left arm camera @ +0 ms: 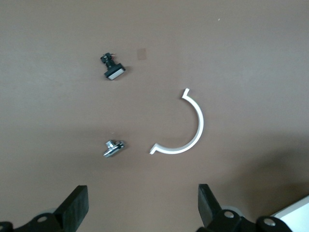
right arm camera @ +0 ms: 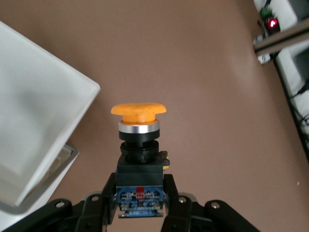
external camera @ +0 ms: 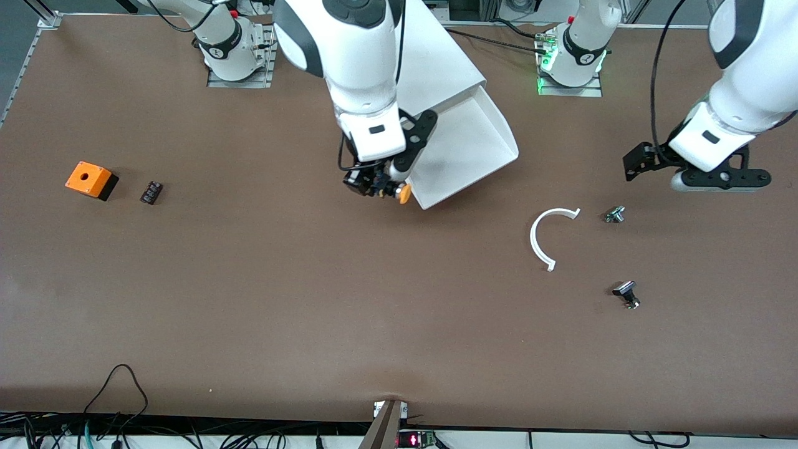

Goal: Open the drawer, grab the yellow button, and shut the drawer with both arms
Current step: 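Carry the orange button out with the right gripper while the left gripper returns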

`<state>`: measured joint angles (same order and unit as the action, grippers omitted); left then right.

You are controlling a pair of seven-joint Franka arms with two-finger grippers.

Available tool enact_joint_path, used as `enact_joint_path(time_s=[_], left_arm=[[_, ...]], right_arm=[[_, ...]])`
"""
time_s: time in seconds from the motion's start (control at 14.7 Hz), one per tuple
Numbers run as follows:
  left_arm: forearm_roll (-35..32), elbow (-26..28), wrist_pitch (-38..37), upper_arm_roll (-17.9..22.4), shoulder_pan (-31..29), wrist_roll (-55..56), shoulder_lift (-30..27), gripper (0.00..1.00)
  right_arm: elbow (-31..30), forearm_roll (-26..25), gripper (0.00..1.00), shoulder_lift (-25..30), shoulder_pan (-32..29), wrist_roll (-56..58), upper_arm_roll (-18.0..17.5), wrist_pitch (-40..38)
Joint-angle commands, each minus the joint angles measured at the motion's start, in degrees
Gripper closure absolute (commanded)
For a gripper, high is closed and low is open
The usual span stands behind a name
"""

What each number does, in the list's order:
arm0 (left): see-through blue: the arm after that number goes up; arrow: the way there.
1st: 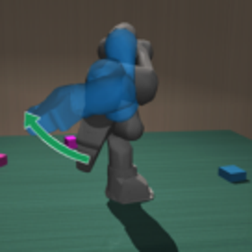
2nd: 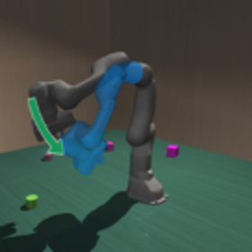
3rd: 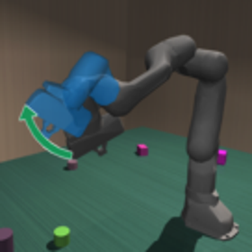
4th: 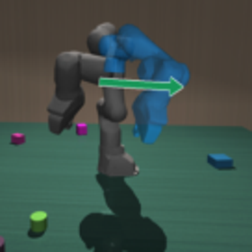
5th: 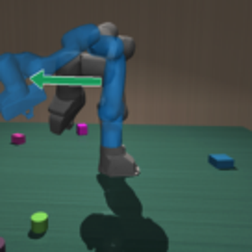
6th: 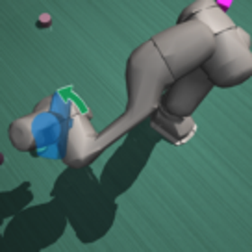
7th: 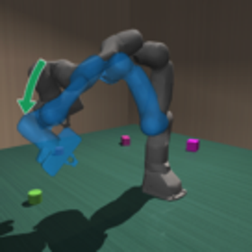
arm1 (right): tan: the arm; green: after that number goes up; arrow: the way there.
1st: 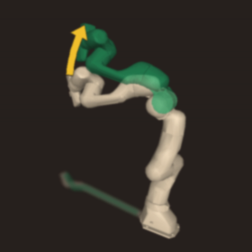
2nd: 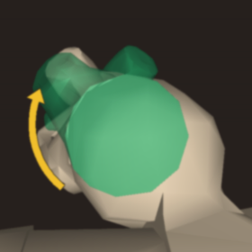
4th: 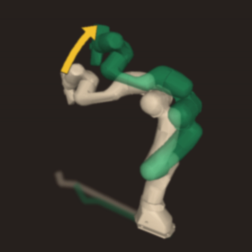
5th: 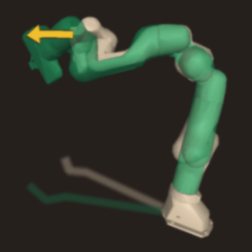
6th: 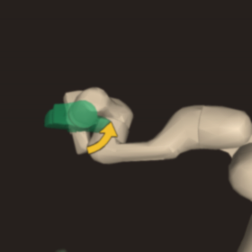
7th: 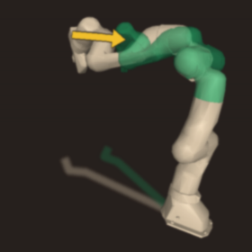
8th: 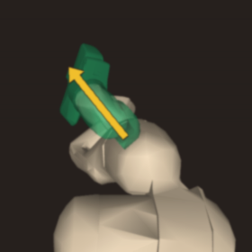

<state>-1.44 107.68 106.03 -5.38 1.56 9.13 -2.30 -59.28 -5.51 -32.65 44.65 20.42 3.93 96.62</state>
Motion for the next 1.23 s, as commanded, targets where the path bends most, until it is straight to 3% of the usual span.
enact_joint_path(time_s=[0.0, 0.2, 0.55, 0.75, 0.96, 1.16], left_arm=[[-0.1, -0.2, 2.2, -2.6, 0.9, 7.4, 1.9, 0.00], [1.9, 0.1, 4.6, -5.6, 1.7, 14.8, 3.7, 0.00], [2.0, 2.2, 12.6, -9.4, 2.2, 23.7, 6.9, 0.00], [2.0, 2.3, 16.0, -9.7, 3.4, 27.3, 9.6, 0.00], [1.9, 2.2, 17.3, -9.8, 5.0, 30.1, 11.2, 0.00], [1.4, 2.2, 19.6, -10.0, 7.1, 34.5, 13.1, 0.00]], right_arm=[[-0.6, 0.4, 0.73, 0.9, -0.3, -6.3, 1.1, -3.2], [-0.7, 0.5, 0.73, 0.9, -0.3, -14.4, 3.8, -6.2], [-2.3, 0.9, 0.73, 0.8, -4.7, -13.7, 5.3, -6.5], [-2.5, 4.6, 0.73, 0.9, -8.7, -13.8, 5.5, -7.0], [-3.0, 5.9, 0.73, 1.0, -9.6, -13.5, 8.1, -8.6], [-8.6, 6.3, 0.73, 4.1, -10.3, -12.8, 9.3, -8.5]])
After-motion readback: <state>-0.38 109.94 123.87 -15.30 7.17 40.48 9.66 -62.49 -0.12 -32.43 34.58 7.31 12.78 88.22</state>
